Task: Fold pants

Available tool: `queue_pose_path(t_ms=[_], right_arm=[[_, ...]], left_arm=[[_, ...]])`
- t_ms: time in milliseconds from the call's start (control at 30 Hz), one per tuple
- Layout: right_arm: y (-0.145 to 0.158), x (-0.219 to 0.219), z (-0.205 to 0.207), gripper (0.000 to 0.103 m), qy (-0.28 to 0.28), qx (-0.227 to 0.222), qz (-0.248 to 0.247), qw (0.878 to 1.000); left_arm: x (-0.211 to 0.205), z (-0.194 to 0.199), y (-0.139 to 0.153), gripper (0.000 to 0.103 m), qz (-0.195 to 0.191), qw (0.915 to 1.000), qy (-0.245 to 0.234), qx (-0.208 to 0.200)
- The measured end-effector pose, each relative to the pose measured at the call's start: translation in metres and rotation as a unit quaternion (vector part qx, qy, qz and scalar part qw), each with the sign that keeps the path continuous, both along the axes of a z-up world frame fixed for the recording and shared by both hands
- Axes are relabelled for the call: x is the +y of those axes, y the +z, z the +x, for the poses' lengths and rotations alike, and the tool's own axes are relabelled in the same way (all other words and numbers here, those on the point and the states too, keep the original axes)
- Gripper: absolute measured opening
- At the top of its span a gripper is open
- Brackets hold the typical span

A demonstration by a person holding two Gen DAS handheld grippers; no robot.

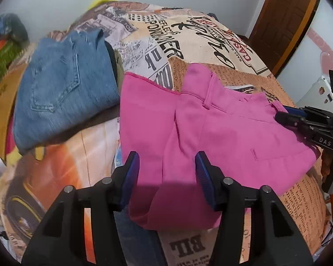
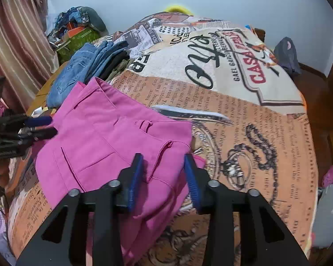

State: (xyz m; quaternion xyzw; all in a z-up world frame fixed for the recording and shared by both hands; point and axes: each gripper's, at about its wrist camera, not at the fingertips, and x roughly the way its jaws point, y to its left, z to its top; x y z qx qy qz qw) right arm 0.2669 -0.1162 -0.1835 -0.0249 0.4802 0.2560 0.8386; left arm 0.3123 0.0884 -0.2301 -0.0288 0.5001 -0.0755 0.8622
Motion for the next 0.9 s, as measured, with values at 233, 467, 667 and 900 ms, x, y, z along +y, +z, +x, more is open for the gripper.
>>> queue_pose_path(t_ms=[233,467,667,900], right_arm=[[0.019,0.010,-0.005,0.010,0.006,-0.063,-0.009,0.998],[0.031,0.017,0.009,0.010,0.005,-0.095,-0.012,0.995],[-0.002,0.025,0.022,0.010,0.004,-0.058,-0.041,0.997],[0.005,0.022,0.021,0.016,-0.002,-0.057,-0.054,0.997]], left_arm=[[0.004,-0.003,-0.002,0.052,-0.015,0.9999,-0.002,-0.007],[0.002,-0.011,0.007,0.028,0.002,0.9997,-0.014,-0.018],[0.009,-0.014,0.000,0.008,0.035,0.9993,-0.013,-0.008],[0.030,-0.015,-0.001,0.007,0.040,0.9989,0.024,0.005]])
